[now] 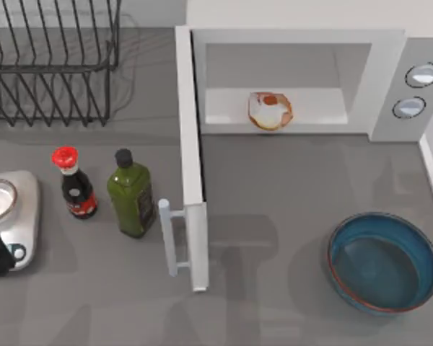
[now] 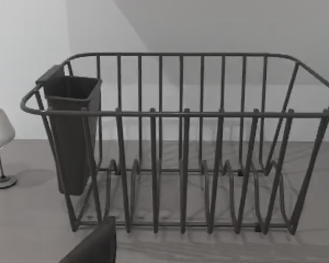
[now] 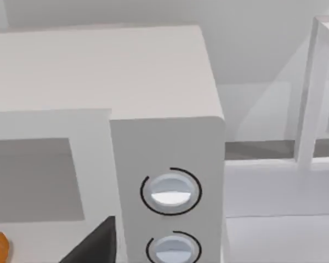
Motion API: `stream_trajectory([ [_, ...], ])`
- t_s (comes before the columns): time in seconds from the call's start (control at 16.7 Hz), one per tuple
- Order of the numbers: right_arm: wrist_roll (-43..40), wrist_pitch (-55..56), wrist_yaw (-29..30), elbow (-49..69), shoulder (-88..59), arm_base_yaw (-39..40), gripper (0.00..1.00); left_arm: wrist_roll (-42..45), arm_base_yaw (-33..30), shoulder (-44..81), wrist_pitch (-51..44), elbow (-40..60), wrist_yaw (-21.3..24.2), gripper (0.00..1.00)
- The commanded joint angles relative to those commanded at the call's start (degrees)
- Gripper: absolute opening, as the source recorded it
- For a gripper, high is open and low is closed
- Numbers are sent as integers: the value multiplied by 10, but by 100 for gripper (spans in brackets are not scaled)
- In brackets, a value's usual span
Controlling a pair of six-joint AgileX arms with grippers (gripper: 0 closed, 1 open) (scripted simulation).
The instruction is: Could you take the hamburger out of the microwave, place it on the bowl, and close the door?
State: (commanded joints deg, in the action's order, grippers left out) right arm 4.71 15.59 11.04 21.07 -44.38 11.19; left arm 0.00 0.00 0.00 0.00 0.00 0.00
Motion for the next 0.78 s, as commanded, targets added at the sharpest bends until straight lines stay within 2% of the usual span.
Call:
stream_trajectory([
  [0.78,80,263,186,355,-748,189,100,0,0,0,0,0,0,100],
])
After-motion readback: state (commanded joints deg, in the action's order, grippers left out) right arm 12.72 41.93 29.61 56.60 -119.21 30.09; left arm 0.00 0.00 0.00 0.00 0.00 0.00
